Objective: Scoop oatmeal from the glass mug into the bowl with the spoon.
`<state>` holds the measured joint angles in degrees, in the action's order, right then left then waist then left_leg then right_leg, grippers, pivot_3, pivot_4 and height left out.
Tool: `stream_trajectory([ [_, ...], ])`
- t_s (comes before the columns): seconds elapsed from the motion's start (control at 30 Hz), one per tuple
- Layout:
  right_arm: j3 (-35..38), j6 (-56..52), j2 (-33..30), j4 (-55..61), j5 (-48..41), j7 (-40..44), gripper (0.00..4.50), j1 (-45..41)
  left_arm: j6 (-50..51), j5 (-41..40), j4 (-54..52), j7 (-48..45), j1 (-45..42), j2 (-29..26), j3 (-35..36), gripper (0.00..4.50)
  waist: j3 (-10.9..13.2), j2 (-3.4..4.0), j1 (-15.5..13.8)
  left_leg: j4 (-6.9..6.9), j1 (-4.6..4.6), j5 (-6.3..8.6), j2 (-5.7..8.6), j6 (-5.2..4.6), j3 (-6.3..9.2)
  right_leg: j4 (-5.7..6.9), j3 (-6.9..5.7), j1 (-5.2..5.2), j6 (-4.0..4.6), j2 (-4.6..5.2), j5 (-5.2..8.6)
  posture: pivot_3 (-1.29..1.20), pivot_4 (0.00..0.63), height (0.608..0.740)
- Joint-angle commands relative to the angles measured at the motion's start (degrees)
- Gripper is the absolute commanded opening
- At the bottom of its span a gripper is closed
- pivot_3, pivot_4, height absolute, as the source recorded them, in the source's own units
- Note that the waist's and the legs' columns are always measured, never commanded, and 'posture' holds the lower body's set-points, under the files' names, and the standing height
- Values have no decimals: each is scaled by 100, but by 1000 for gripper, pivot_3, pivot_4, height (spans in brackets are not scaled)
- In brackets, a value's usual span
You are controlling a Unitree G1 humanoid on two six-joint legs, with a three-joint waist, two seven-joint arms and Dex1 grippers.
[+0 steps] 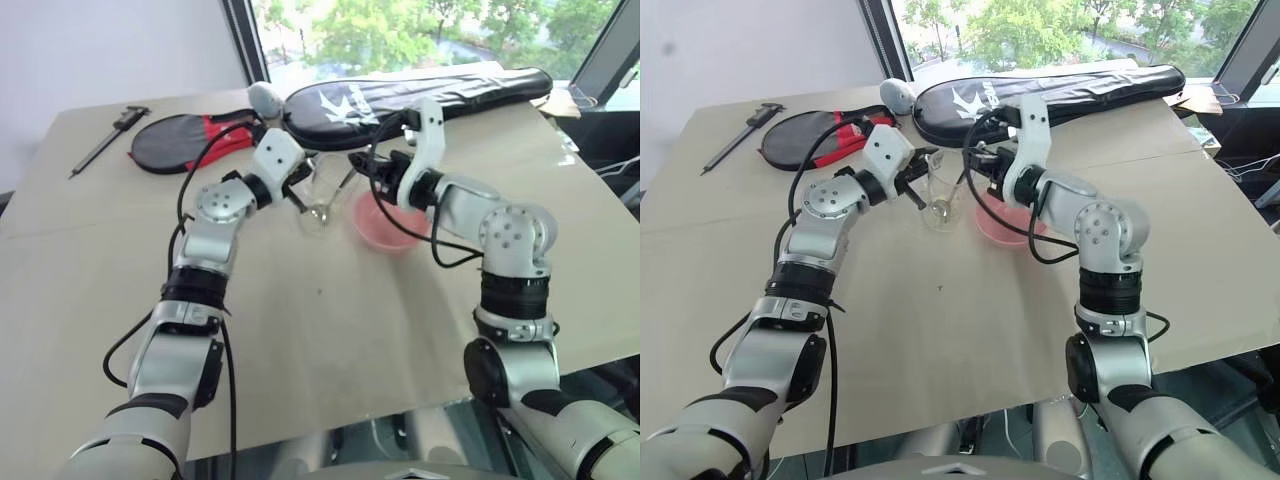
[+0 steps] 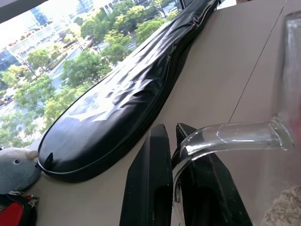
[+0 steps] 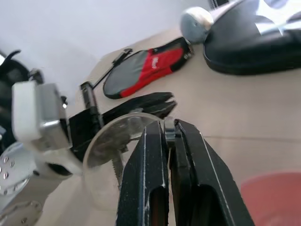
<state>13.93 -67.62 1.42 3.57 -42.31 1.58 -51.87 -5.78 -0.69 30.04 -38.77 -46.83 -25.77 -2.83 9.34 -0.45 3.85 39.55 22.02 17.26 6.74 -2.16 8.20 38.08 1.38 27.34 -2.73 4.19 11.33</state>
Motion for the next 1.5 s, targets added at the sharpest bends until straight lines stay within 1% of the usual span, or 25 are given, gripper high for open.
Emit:
stream_trajectory([
  [0.03,629,-335,174,-112,-496,-375,0,-394,-351,-126,-198,59,-81,7,164,73,0,0,2,0,0,0,0,1,0,1,0,1,0,0,0,0,150,740],
  [0.13,1226,-531,105,-342,-765,-691,0,-623,-736,-210,-126,49,63,109,202,73,-1,0,-1,-1,1,-1,-1,1,0,0,2,1,0,1,0,0,150,740],
  [0.23,1583,-689,4,-408,-948,-948,0,-738,-1075,-270,-58,163,197,211,286,73,-1,1,1,-1,1,-1,0,1,-1,-1,5,1,0,2,0,0,150,740],
  [0.4,1980,-799,-169,-477,-1197,-1321,0,-917,-1506,-388,92,439,406,407,510,73,-1,1,6,-1,2,-1,-1,0,-2,3,13,2,0,2,0,0,150,740],
  [0.67,2489,-946,-455,-698,-1763,-1956,0,-1194,-1916,-513,295,554,656,587,592,73,-2,1,1,1,2,-2,-1,0,-6,11,27,3,1,4,0,0,150,740],
  [0.9,2633,-874,-636,-854,-2284,-2487,0,-1266,-2034,-636,186,530,906,669,661,73,-3,1,7,1,0,-2,-1,0,-11,15,33,3,1,4,0,0,150,740],
  [1.07,2656,-804,-806,-966,-2723,-2778,0,-1273,-1889,-882,15,594,1031,656,830,73,-3,1,6,5,0,-2,-1,-1,-16,25,39,5,0,5,-1,0,150,740],
  [1.33,2594,-581,-1024,-1092,-3496,-3279,0,-1238,-1926,-956,-32,564,1175,724,864,73,-4,-1,-1,6,0,-2,-1,-2,-30,37,54,13,0,4,0,0,150,740],
  [1.5,2596,-372,-1272,-1176,-3898,-3529,0,-1162,-1954,-987,53,598,1177,720,919,73,-5,-2,-9,7,-3,-3,-2,-3,-40,42,63,14,0,4,-1,0,150,740],
])
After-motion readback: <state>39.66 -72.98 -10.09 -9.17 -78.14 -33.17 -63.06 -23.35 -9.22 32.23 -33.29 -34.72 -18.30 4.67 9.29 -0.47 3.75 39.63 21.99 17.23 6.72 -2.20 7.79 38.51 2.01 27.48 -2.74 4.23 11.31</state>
